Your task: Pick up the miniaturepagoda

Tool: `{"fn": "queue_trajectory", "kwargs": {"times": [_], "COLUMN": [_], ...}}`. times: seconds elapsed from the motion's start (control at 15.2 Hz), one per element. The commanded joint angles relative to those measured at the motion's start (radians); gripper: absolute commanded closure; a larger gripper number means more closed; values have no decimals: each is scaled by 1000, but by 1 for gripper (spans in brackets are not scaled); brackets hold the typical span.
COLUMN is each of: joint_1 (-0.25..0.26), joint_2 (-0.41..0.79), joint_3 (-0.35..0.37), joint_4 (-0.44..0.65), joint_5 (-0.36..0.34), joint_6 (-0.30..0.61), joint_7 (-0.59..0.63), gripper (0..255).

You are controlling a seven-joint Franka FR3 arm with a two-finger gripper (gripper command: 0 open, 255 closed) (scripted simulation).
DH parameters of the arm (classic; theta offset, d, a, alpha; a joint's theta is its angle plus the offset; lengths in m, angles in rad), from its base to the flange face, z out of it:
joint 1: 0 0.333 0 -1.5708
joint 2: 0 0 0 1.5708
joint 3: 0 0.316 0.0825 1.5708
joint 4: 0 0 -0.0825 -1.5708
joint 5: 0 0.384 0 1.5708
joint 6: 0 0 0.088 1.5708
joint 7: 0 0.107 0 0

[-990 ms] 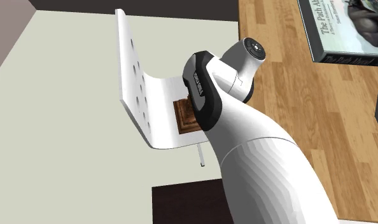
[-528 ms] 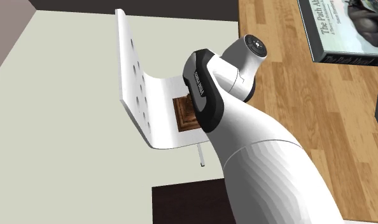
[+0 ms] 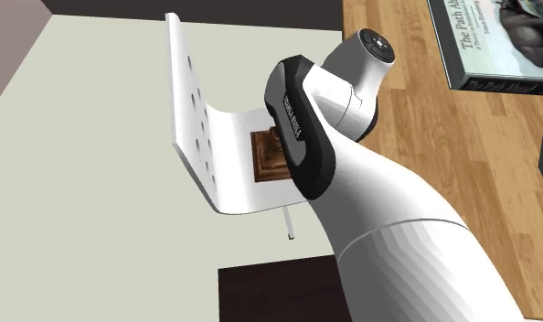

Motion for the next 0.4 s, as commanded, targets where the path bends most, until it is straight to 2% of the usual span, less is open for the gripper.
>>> {"fn": "queue_trajectory", "kwargs": {"times": [0.0,0.33], "joint_1": [0,-1], "joint_2": [-11,-26], "joint_3": [1,3], "joint_4": [19,47], "joint_5": [-13,-33], "joint_6": [-21,-54], "joint_7": [16,41], "gripper": [255,255]}}
